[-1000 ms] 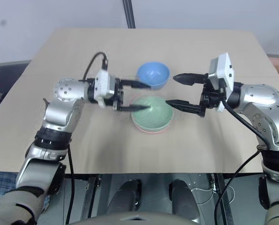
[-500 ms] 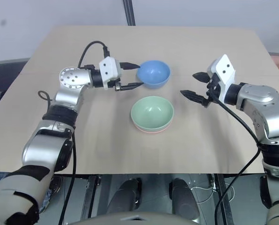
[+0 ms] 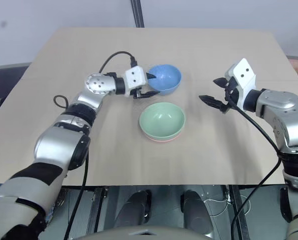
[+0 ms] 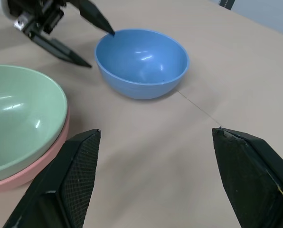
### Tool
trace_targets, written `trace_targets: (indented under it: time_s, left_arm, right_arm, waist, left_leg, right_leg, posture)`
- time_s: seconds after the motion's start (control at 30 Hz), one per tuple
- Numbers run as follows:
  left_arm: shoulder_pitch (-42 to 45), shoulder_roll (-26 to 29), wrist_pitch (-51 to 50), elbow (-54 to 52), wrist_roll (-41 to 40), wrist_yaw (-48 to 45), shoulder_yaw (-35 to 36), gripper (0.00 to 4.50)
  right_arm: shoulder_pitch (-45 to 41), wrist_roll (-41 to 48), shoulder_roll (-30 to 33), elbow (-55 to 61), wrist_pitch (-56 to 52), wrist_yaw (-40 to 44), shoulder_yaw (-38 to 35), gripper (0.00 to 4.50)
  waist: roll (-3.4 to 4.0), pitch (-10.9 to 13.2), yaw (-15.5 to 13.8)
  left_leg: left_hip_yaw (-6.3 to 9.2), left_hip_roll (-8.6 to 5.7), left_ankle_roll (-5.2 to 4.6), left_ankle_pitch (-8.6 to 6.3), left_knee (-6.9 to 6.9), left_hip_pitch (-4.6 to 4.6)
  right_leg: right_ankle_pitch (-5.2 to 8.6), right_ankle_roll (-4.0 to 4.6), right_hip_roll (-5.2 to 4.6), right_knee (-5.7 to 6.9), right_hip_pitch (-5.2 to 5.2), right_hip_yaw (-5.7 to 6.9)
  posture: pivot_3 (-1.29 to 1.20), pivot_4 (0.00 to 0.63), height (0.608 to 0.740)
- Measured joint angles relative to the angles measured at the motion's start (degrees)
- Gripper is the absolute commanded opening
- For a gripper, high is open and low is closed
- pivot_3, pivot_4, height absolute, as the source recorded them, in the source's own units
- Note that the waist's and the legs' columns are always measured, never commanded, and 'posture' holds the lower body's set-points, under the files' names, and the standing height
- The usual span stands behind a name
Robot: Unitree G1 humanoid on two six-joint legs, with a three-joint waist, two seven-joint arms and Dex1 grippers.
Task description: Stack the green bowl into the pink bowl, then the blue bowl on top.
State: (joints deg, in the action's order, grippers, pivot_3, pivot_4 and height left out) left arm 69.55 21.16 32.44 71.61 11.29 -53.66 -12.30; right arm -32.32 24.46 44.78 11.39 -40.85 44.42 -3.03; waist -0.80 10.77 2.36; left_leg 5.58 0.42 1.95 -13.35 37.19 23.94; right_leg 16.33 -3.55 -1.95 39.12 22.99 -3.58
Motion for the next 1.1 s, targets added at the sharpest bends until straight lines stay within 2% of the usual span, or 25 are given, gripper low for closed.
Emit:
trace_targets:
  time_s: [0.27, 0.3, 0.33, 0.37, 0.4, 0.43, 0.5, 0.87, 0.97, 1.0, 1.1]
  left_arm:
    - [1.2, -2.3, 0.8, 2.2, 7.1, 5.9, -4.1, 3.05]
    - [1.3, -2.5, 0.8, 2.2, 7.7, 6.8, -4.3, 2.52]
    - [1.4, -2.8, 0.8, 2.3, 8.6, 8.0, -4.9, 2.26]
    - [1.5, -3.0, 0.7, 2.5, 9.2, 9.0, -5.3, 1.59]
    - [1.5, -3.1, 0.7, 2.6, 9.4, 9.1, -5.3, 1.27]
    - [1.5, -3.2, 0.7, 2.9, 9.6, 9.6, -5.4, 0.71]
    - [1.5, -3.3, 0.5, 3.3, 10.0, 10.0, -5.6, 0.03]
    - [2.8, -1.4, 4.0, 3.3, 10.9, 8.9, -5.7, 0.03]
    - [3.5, -0.6, 9.0, 2.1, 5.9, -0.2, -2.8, 0.03]
    - [3.6, -0.6, 10.9, 0.4, 2.1, -6.3, -1.0, 0.03]
    - [2.8, -1.0, 11.6, -4.3, -5.0, -16.9, 1.3, 0.03]
  right_arm:
    - [0.5, 0.0, 0.2, 0.9, -0.4, -1.0, -0.3, 3.96]
    - [0.5, 0.0, 0.2, 1.1, -0.4, -1.1, -0.3, 3.96]
    - [0.5, 0.1, 0.2, 1.2, -0.4, -1.2, -0.3, 3.96]
    - [0.5, 0.1, 0.2, 1.3, -0.4, -1.2, -0.3, 3.96]
    - [0.6, 0.1, 0.2, 1.3, -0.4, -1.2, -0.3, 3.96]
    - [0.7, 0.1, 0.2, 1.4, -0.4, -1.3, -0.4, 3.96]
    - [0.8, 0.1, 0.2, 1.4, -0.5, -1.3, -0.4, 3.96]
    - [1.3, 0.6, 0.3, 1.7, -0.9, -0.8, -0.6, 3.96]
    - [2.9, 1.7, 0.6, 1.9, 0.8, 1.3, -2.5, 3.96]
    - [3.6, 2.6, 1.1, 2.3, 1.7, 2.7, -3.7, 3.96]
    - [5.4, 3.6, 2.2, 3.6, 3.0, 4.7, -5.1, 3.96]
  waist:
    - [0.0, 0.0, 0.0]
    - [0.0, 0.0, 0.0]
    - [0.0, 0.0, 0.0]
    - [0.0, 0.0, 0.0]
    - [-0.01, 0.0, 0.0]
    - [0.0, 0.0, 0.0]
    - [0.0, 0.0, 0.0]
    - [-0.01, 0.0, 0.0]
    - [-0.01, 0.0, -0.1]
    - [-0.01, 0.0, -0.1]
    - [-0.01, 0.0, -0.1]
  left_leg:
    - [0.0, -0.01, 0.0, 0.0, 0.08, 0.0]
    - [0.0, -0.01, -0.01, 0.0, 0.09, 0.0]
    - [0.01, -0.02, -0.01, 0.0, 0.12, 0.0]
    - [0.0, -0.02, -0.01, 0.0, 0.14, -0.01]
    - [0.0, -0.02, -0.01, 0.0, 0.14, -0.01]
    - [0.0, -0.02, -0.01, 0.0, 0.14, -0.03]
    - [-0.01, -0.02, -0.01, 0.0, 0.15, -0.04]
    - [-0.03, -0.04, 0.0, 0.01, 0.17, -0.04]
    - [-0.04, -0.03, 0.0, 0.01, 0.17, -0.02]
    - [-0.04, -0.04, 0.01, 0.01, 0.17, -0.02]
    - [-0.05, -0.02, 0.01, 0.01, 0.19, -0.03]
  right_leg:
    - [0.0, 0.0, 0.0, 0.18, 0.04, -0.01]
    - [0.0, 0.0, 0.0, 0.22, 0.04, -0.01]
    - [0.0, 0.0, 0.0, 0.26, 0.04, -0.01]
    - [0.0, 0.0, 0.0, 0.31, 0.05, -0.03]
    - [0.0, 0.0, 0.0, 0.32, 0.05, -0.02]
    - [0.0, 0.0, 0.0, 0.35, 0.05, -0.03]
    - [0.0, 0.0, 0.0, 0.4, 0.06, -0.04]
    - [0.01, 0.0, 0.0, 0.48, 0.1, -0.07]
    - [0.01, 0.01, -0.01, 0.47, 0.1, -0.07]
    - [0.01, 0.0, -0.02, 0.46, 0.1, -0.07]
    - [0.01, 0.01, -0.01, 0.47, 0.1, -0.07]
  posture:
    - [0.0, 0.15, 0.74]
    - [0.0, 0.15, 0.74]
    - [0.0, 0.15, 0.74]
    - [0.0, 0.15, 0.74]
    - [0.0, 0.15, 0.74]
    - [0.0, 0.15, 0.74]
    - [0.0, 0.15, 0.74]
    - [0.0, 0.15, 0.74]
    - [0.0, 0.15, 0.74]
    - [0.0, 0.15, 0.74]
    - [0.0, 0.15, 0.74]
